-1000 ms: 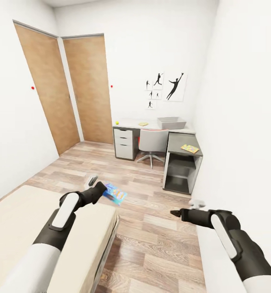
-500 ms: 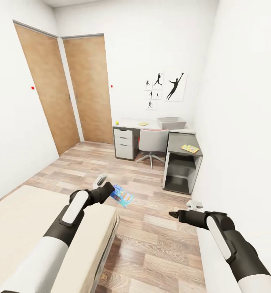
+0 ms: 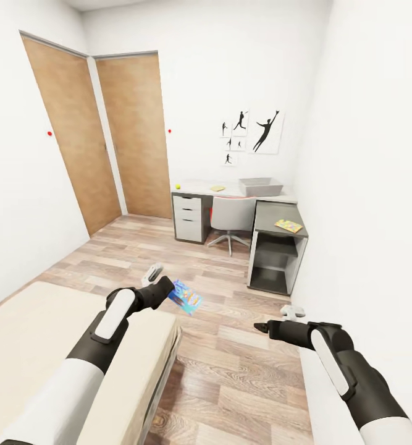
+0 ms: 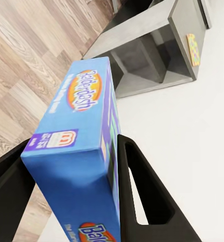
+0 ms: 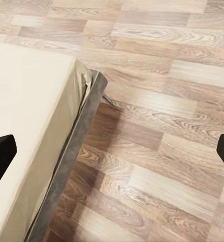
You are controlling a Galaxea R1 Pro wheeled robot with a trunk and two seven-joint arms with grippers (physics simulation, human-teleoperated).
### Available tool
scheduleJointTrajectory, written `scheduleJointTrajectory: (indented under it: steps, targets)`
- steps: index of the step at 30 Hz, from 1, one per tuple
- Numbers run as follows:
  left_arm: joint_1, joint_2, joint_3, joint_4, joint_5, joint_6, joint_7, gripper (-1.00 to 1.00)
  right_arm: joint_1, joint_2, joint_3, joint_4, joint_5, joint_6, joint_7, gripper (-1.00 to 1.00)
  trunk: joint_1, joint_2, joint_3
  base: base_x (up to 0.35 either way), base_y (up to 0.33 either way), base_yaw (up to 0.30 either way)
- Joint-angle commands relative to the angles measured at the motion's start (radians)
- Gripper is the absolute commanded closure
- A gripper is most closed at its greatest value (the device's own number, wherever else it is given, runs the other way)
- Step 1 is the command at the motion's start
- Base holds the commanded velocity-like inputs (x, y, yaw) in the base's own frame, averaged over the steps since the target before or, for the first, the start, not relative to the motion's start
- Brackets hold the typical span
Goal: Put all the toys in the child's room - the three board games (two on the bed and one on the table), the two jigsaw puzzles on the table, and the tennis ball on the table - inside the toy box on the table in the child's room.
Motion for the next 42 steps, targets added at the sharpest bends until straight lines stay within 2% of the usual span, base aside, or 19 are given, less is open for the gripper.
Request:
scheduleJointTrajectory:
  steps: [1,14,34,42]
  targets:
    - [-0.001,0.0,0.0,-0.001,0.011,0.001,0.01,1.0,-0.001,-0.001,0.001,-0.001,0.005,0.004,0.005,-1.0,0.001,-0.002,-0.002,0.0,0.0,-0.087]
    - [0.0,0.0,0.0,-0.001,0.013,0.001,0.01,1.0,-0.001,-0.001,0.002,-0.001,0.006,0.003,0.004,-1.0,0.001,-0.002,-0.002,0.0,0.0,-0.2]
    - [0.001,0.001,-0.003,-0.001,0.012,0.001,0.003,1.0,-0.001,0.0,0.003,-0.005,0.006,0.003,0.006,-1.0,0.001,-0.002,-0.002,0.057,0.043,-0.042]
    - [0.001,0.0,-0.003,-0.001,0.013,0.001,0.002,1.0,-0.001,0.0,0.003,-0.005,0.006,0.004,0.006,-1.0,0.001,-0.002,-0.002,0.03,0.023,-0.181]
